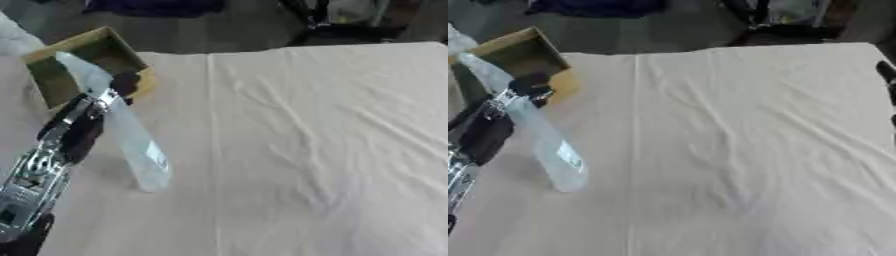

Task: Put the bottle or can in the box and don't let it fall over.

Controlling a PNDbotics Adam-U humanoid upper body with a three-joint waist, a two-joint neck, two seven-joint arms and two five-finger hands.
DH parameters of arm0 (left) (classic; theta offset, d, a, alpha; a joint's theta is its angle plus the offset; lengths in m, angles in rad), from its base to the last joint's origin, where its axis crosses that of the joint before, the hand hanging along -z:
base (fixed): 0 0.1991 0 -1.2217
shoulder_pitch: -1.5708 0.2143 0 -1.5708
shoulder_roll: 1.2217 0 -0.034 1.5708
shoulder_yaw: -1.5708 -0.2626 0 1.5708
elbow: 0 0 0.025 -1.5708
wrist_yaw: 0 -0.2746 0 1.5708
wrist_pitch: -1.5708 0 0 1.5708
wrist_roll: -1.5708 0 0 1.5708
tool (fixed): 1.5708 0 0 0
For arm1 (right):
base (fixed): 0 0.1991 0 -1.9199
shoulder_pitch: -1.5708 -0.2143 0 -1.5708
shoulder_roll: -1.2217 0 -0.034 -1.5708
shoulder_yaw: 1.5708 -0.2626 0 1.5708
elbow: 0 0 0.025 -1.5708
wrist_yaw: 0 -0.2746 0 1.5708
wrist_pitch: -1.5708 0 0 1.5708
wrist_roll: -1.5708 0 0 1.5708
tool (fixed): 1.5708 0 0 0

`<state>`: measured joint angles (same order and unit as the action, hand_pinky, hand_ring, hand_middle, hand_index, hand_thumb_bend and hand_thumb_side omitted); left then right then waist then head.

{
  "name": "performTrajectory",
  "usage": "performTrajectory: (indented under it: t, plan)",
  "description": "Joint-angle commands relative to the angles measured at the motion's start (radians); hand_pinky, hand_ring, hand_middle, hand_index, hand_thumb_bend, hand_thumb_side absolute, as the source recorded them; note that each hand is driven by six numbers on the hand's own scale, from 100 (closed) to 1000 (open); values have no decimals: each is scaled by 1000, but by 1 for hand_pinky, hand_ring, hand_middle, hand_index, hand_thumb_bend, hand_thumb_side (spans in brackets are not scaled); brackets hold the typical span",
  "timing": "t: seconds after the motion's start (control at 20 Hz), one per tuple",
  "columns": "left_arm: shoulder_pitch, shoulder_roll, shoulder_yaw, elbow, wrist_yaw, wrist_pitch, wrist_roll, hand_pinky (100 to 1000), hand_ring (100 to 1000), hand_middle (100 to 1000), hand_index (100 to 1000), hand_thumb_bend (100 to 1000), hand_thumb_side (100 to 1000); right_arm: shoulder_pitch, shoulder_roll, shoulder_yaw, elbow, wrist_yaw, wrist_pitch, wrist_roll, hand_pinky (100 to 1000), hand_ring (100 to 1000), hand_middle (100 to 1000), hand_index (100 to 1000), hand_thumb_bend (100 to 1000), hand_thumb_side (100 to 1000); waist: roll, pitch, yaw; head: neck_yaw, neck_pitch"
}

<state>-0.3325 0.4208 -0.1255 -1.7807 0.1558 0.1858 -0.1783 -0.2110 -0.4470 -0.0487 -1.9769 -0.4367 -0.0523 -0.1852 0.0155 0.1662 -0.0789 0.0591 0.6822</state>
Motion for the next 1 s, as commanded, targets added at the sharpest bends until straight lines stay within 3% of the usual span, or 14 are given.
performTrajectory:
  t: [0.05, 0.15, 1.0]
  plan:
    - [-17, 9, 2, -6, -5, 10, -4, 1000, 1000, 1000, 848, 147, 791, -13, -27, -9, -23, -5, 0, -3, 1000, 1000, 956, 1000, 100, 470, -1, -13, -1, 1, -13]
    - [-18, 7, 2, -3, -9, 16, -7, 1000, 1000, 1000, 829, 102, 769, -13, -27, -9, -23, -6, 0, -4, 1000, 1000, 956, 1000, 100, 470, -1, -13, -1, 1, -14]
    - [-20, 1, -11, 14, -43, 24, -25, 1000, 1000, 1000, 758, 100, 702, -14, -28, -10, -23, -7, 0, -5, 1000, 1000, 956, 1000, 100, 470, -1, -14, -3, 1, -15]
